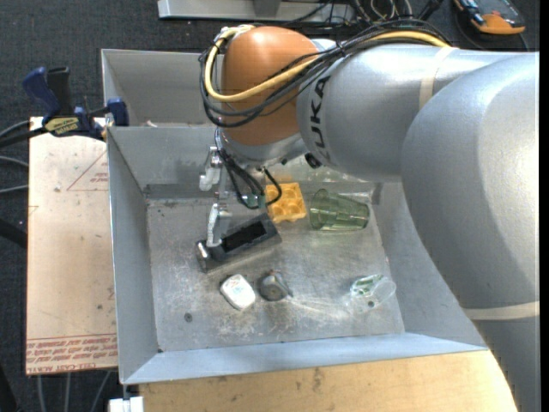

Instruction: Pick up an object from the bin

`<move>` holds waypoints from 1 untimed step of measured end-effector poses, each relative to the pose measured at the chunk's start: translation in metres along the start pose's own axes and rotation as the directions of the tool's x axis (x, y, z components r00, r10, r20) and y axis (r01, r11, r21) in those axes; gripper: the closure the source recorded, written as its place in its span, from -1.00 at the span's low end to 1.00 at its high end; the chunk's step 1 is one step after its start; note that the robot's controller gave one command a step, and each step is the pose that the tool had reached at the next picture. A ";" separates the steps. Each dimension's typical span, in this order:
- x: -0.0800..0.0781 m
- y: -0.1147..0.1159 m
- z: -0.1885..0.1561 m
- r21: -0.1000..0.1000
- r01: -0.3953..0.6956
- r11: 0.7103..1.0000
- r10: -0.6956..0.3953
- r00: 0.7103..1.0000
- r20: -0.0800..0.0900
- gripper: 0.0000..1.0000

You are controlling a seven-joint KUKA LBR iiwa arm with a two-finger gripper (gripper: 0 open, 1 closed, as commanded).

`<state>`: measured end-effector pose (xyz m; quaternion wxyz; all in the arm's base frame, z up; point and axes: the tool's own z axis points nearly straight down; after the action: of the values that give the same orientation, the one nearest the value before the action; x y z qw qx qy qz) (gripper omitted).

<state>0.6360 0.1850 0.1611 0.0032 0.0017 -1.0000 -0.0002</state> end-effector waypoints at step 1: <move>-0.002 -0.001 -0.005 -0.001 -0.002 1.000 0.002 1.000 0.007 -1.00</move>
Offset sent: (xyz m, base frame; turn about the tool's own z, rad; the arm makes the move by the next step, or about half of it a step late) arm -0.0637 -0.0561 -0.0496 -0.3456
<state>0.6378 0.1843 0.1663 -0.0005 0.0005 -1.0000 -0.0008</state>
